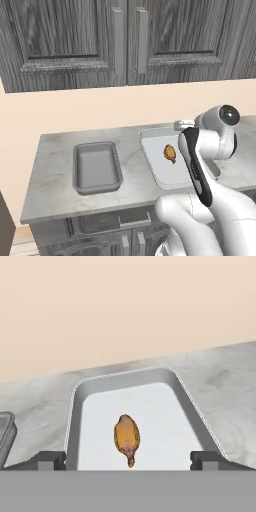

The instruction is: Place one cucumber and one chicken drumstick in each tupperware on the nearby counter, to pack two identical lunches.

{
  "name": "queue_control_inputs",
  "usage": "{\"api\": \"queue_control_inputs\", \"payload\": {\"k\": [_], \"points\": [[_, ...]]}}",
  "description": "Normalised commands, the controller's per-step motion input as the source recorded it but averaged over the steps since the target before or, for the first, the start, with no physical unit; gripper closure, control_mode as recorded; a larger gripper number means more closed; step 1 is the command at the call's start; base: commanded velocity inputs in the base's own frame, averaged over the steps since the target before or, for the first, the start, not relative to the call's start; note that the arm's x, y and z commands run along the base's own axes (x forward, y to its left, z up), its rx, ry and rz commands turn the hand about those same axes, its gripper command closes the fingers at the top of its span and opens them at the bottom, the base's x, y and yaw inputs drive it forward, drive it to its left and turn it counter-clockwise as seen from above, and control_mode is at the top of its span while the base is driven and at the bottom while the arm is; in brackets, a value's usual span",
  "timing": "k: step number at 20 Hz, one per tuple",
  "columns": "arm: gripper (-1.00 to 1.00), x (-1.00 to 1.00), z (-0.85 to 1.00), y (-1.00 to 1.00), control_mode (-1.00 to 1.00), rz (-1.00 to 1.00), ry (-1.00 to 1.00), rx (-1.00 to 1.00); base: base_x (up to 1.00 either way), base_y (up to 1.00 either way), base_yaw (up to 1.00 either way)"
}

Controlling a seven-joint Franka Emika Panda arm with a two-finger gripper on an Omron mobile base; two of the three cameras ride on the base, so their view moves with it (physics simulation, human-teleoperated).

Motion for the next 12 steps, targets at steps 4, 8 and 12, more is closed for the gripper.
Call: {"api": "queue_control_inputs", "payload": {"k": [4, 8, 12], "points": [[-1.0, -0.78, 1.0, 0.0, -1.0, 0.0, 0.13, 0.0, 0.0, 0.0, 0.0], [-1.0, -0.89, 0.63, 0.0, -1.0, 0.0, 0.31, 0.0, 0.0, 0.0, 0.0], [-1.0, -0.25, 0.03, 0.0, 1.0, 0.0, 0.11, 0.0, -0.75, -0.02, 0.0]]}}
